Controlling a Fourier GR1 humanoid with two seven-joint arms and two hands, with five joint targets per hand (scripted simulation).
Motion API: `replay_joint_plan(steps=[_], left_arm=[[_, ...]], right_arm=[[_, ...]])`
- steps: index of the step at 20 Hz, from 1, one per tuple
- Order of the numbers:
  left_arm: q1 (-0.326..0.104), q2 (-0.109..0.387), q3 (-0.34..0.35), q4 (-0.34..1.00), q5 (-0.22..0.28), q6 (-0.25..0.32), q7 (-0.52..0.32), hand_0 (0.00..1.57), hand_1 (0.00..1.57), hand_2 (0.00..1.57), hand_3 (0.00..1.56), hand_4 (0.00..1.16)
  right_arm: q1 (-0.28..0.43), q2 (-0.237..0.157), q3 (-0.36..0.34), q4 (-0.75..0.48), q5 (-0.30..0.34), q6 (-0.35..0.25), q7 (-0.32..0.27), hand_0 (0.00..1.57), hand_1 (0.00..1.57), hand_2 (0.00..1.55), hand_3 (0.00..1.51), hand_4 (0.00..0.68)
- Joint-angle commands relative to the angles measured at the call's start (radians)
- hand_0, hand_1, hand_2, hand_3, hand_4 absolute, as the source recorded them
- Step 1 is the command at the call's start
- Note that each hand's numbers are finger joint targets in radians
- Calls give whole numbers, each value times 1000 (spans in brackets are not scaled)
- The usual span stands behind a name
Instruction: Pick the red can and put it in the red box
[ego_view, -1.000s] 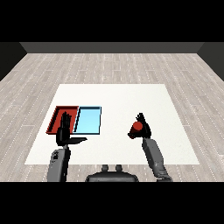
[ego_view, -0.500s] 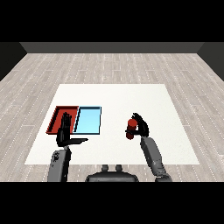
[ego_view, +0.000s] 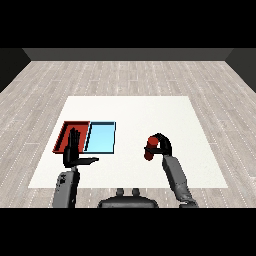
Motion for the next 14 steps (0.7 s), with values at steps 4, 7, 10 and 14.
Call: replay_joint_plan(steps=[4, 7, 10, 14], left_arm=[[-8, -2, 0, 31, -2, -8, -29, 0, 0, 0, 0, 0], [7, -43, -72, 7, -33, 3, -5, 0, 0, 0, 0, 0], [22, -34, -77, -24, -59, 23, 24, 0, 0, 0, 0, 0], [-40, -52, -143, 29, -93, 52, 57, 0, 0, 0, 0, 0]], right_arm=[[57, -14, 28, -85, 38, 12, -32, 1472, 1472, 1457, 1419, 652], [75, 22, 46, -177, 41, -34, 14, 1457, 1457, 1445, 1410, 659], [54, 29, 47, -254, 35, -56, 60, 1434, 1434, 1440, 1403, 656], [97, 45, 114, -312, 44, -84, 41, 1448, 1448, 1446, 1413, 647]])
